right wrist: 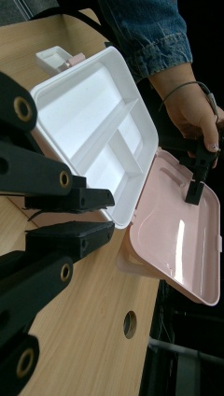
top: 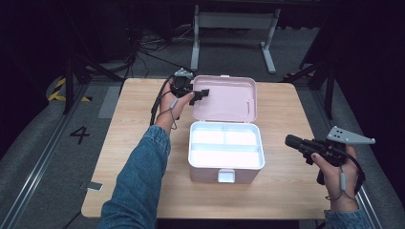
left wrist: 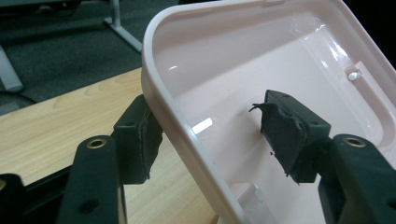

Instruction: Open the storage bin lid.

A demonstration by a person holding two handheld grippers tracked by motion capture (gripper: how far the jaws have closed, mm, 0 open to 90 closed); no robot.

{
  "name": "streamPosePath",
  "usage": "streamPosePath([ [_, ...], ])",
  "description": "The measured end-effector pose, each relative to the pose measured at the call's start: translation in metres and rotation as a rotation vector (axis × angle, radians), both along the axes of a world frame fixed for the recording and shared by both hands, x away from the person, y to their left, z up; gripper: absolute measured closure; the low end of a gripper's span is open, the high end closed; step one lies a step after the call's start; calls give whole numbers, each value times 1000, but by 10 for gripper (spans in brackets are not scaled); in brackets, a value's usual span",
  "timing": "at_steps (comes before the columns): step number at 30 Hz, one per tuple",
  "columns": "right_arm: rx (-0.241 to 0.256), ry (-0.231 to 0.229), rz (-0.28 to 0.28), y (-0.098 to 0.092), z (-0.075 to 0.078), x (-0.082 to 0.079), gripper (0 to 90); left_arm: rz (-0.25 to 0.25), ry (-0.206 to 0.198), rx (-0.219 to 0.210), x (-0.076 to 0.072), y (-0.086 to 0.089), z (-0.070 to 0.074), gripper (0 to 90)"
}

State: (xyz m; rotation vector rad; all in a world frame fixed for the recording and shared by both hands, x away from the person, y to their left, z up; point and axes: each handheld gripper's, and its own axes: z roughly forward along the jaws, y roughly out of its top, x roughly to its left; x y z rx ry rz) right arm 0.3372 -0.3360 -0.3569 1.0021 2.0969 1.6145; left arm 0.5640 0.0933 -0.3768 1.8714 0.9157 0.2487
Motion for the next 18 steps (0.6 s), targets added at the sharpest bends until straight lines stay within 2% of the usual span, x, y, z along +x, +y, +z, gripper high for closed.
streamPosePath([
  [3, 1, 5, 0, 0, 0, 0, 831, 9, 29, 4, 0, -1, -2, 376],
  [8, 0, 6, 0, 0, -1, 1, 828, 17, 50, 9, 2, -1, -5, 363],
  [10, 3, 8, 1, -1, -2, 1, 826, 24, 92, -7, 3, 0, -8, 361],
  [15, 5, 12, 1, -1, -2, 1, 817, 42, 149, -29, 4, 2, -13, 362],
  [18, 5, 13, 2, -1, -2, 1, 812, 55, 161, -31, 4, 2, -14, 356],
])
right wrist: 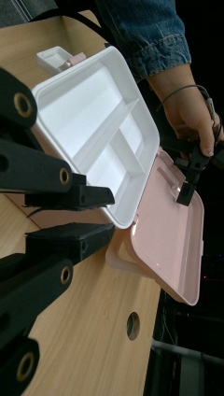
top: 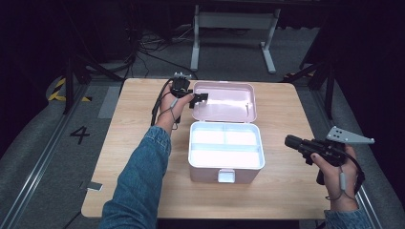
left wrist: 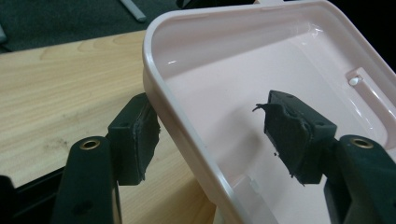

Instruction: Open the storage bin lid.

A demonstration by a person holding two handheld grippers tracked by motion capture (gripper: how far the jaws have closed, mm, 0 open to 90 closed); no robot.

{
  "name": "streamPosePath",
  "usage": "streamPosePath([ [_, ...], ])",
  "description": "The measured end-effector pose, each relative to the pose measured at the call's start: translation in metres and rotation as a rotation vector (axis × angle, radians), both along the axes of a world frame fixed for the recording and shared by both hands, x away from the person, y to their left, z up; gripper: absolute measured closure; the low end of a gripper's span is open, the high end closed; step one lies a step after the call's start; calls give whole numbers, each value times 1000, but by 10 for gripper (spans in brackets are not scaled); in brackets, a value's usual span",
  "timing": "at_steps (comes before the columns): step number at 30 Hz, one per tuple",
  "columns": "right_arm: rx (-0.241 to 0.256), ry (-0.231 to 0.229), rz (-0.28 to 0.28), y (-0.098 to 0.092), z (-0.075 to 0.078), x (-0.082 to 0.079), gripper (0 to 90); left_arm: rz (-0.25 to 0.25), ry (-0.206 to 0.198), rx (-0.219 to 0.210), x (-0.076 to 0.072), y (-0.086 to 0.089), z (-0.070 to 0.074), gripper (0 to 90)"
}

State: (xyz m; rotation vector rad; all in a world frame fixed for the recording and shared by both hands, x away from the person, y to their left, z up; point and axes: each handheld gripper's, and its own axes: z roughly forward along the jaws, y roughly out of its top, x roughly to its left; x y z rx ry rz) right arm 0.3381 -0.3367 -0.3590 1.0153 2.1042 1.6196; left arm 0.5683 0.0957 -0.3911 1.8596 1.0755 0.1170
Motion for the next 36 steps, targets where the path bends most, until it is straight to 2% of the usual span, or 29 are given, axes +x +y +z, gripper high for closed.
streamPosePath([
  [2, 3, 2, -1, 0, 0, 0, 807, 10, 8, 9, 0, 2, -1, 350],
  [3, 6, 3, 0, 0, 0, 0, 801, 17, -21, 42, -1, 4, -1, 357],
  [5, 6, 2, -1, 0, 0, 1, 800, 24, -18, 44, -2, 4, -1, 378],
  [10, 11, 4, 4, 3, 0, 3, 793, 20, -31, 42, -5, 9, 0, 346],
  [14, 19, 9, 12, 6, 0, 7, 780, 17, -100, 64, -15, 15, 11, 343],
  [16, 18, 9, 18, 9, 0, 11, 768, 10, -125, 56, -21, 17, 18, 343],
  [19, 18, 13, 26, 12, 1, 16, 736, -14, -173, 42, -37, 23, 33, 343],
  [28, -4, 28, 15, 17, 0, 39, 588, -65, -260, 37, -96, 37, 73, 344],
  [34, -3, 49, -3, 14, 0, 53, 554, -94, -326, 74, -136, 47, 91, 345],
  [36, 21, 64, 5, 14, 0, 56, 553, -96, -338, 86, -146, 50, 94, 347],
])
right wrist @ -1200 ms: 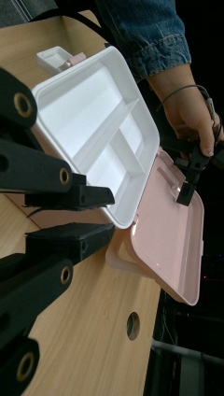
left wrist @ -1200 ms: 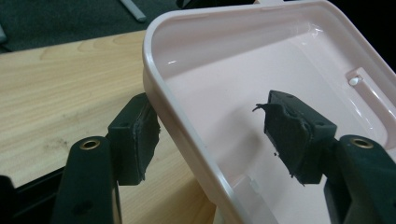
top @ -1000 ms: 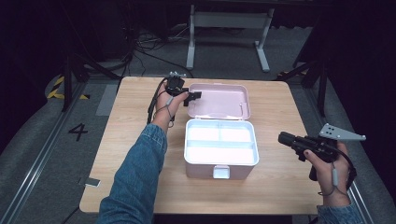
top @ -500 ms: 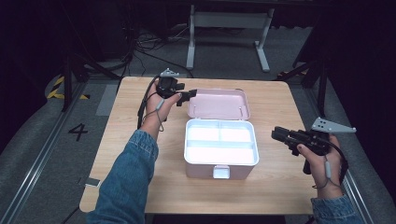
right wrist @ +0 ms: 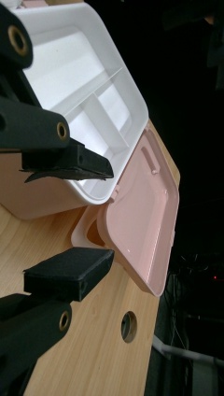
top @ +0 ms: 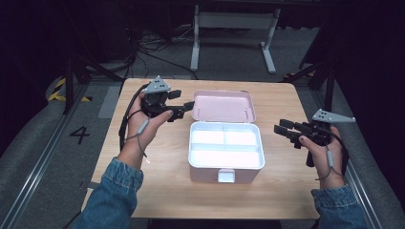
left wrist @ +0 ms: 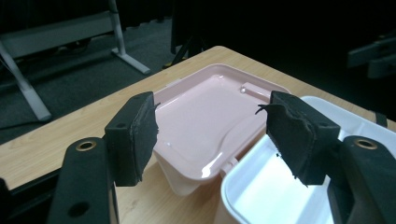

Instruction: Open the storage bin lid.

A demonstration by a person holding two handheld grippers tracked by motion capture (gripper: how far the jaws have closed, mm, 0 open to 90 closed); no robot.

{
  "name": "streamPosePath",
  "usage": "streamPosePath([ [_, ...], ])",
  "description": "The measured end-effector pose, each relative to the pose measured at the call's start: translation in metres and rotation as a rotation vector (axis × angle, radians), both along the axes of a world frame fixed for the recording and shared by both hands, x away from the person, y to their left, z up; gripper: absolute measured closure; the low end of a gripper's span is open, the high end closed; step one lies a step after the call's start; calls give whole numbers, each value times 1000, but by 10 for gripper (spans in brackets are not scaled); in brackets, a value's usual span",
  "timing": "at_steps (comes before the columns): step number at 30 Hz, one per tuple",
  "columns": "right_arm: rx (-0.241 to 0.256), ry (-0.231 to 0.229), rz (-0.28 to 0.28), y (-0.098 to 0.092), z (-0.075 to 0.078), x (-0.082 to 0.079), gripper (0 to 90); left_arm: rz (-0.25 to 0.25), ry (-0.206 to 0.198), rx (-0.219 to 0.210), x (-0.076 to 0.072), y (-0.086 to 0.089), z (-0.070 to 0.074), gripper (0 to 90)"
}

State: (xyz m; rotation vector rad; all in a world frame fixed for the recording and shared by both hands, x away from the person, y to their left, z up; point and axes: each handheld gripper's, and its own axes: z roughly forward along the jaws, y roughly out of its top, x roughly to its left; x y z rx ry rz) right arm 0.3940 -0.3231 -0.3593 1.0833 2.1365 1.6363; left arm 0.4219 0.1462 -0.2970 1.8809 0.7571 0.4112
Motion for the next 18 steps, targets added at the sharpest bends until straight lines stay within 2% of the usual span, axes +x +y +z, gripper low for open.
streamPosePath([
  [2, 37, 10, 19, 0, 1, 2, 547, -8, -3, 28, -13, 4, 2, 347],
  [3, 37, 10, 19, 0, 1, 2, 547, -8, -3, 28, -13, 4, 2, 346],
  [4, 25, 9, 19, -1, 2, 2, 531, -16, 1, 63, -20, 7, 2, 346],
  [5, 12, 11, 19, -2, 3, 2, 527, -16, 1, 63, -20, 7, 2, 346],
  [6, 0, 16, 20, -3, 3, 2, 523, -23, -3, 98, -28, 10, 3, 344],
  [8, -22, 23, 11, -5, 3, 2, 511, -34, -4, 128, -39, 14, 3, 340],
  [9, -22, 23, 11, -5, 3, 2, 511, -34, -4, 128, -39, 14, 3, 336],
  [10, -51, 37, 1, -8, 2, 2, 503, -45, 0, 137, -47, 17, 1, 331],
  [12, -59, 38, -3, -8, 1, 2, 499, -48, 1, 153, -53, 20, -1, 328],
  [14, -87, 50, -15, -11, -1, 1, 495, -43, 0, 160, -58, 24, -5, 326],
  [18, -117, 67, -19, -14, -4, 0, 478, -58, 28, 139, -66, 30, -16, 326],
])
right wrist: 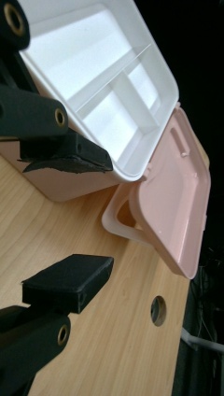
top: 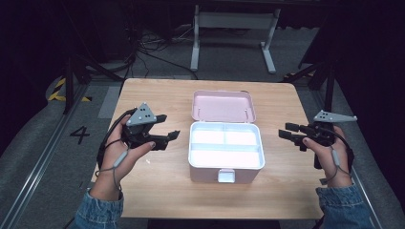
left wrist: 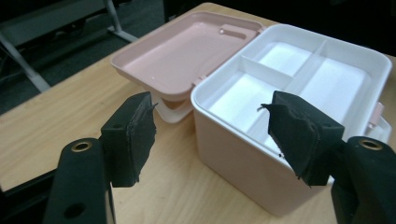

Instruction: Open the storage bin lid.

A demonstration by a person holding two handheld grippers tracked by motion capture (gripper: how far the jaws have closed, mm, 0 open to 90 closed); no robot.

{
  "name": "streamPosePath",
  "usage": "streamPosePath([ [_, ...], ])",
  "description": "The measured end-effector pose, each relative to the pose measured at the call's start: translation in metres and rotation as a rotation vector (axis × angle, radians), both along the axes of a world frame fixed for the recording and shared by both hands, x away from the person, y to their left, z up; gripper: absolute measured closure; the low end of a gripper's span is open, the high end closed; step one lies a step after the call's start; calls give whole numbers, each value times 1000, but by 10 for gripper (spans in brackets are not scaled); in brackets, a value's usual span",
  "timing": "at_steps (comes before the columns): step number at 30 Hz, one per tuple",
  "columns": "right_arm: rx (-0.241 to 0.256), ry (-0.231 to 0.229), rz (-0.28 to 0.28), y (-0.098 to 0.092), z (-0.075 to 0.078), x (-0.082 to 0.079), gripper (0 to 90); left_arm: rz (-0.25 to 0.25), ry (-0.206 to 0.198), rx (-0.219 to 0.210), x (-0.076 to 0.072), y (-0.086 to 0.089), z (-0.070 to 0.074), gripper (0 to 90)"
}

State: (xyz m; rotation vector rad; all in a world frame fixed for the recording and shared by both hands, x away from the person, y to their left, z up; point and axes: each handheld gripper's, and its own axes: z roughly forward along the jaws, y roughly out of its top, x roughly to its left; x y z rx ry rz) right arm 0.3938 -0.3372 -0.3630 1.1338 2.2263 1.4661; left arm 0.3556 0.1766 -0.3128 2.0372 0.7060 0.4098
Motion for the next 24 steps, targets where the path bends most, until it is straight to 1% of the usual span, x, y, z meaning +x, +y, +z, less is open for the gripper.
streamPosePath([
  [1, -10, 5, -1, -1, -1, -1, 477, -6, 13, 0, -2, 2, -3, 326],
  [3, -24, 13, 3, -2, -4, -1, 475, -12, 28, 0, -5, 5, -10, 322],
  [5, -33, 32, 3, -4, -6, -2, 475, 3, 42, 15, -7, 10, -17, 320],
  [6, -40, 37, 1, -6, -7, -3, 475, 12, 55, 35, -6, 13, -20, 320],
  [8, -54, 49, -2, -8, -9, -3, 472, 28, 71, 53, -5, 18, -25, 319],
  [9, -57, 56, -4, -9, -10, -4, 470, 41, 81, 51, -4, 20, -28, 320],
  [10, -64, 60, -5, -10, -11, -4, 468, 41, 97, 51, -3, 22, -31, 319],
  [12, -76, 70, -6, -12, -12, -5, 466, 48, 116, 68, -1, 25, -37, 319],
  [14, -89, 78, -9, -13, -14, -5, 460, 62, 131, 98, 1, 27, -42, 319],
  [17, -104, 91, -11, -15, -17, -4, 457, 70, 158, 126, 4, 29, -51, 319],
  [19, -118, 103, -10, -15, -20, -4, 452, 75, 192, 148, 7, 30, -58, 315],
  [20, -120, 114, -10, -15, -21, -3, 451, 83, 201, 168, 8, 30, -61, 312],
  [22, -135, 116, -9, -15, -22, -2, 450, 96, 235, 193, 11, 32, -68, 312],
  [23, -138, 123, -9, -15, -23, -2, 449, 105, 242, 210, 12, 33, -72, 312],
  [24, -143, 129, -8, -15, -24, -2, 448, 117, 257, 224, 14, 33, -76, 312],
])
